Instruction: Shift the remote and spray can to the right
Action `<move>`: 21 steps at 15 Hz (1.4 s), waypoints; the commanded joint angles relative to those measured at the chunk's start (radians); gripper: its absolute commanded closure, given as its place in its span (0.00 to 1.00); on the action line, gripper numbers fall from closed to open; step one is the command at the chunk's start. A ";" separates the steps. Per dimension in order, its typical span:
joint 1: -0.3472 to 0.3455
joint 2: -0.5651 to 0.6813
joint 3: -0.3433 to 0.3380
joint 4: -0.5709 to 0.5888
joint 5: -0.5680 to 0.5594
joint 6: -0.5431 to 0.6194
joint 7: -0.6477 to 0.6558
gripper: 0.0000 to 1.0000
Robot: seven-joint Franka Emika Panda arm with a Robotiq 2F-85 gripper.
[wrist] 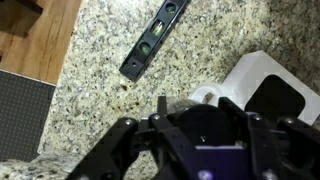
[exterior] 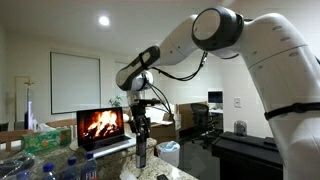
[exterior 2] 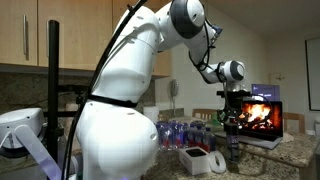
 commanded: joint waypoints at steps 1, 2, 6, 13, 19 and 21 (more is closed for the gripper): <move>-0.019 0.003 -0.011 -0.004 0.026 -0.014 0.058 0.71; -0.022 0.007 -0.016 -0.004 0.031 -0.014 0.073 0.71; -0.061 0.031 -0.049 -0.007 0.069 -0.010 0.109 0.71; -0.157 0.076 -0.103 0.009 0.152 0.000 0.109 0.71; -0.178 0.107 -0.120 0.050 0.150 -0.010 0.131 0.71; -0.170 0.116 -0.123 0.066 0.140 -0.004 0.157 0.71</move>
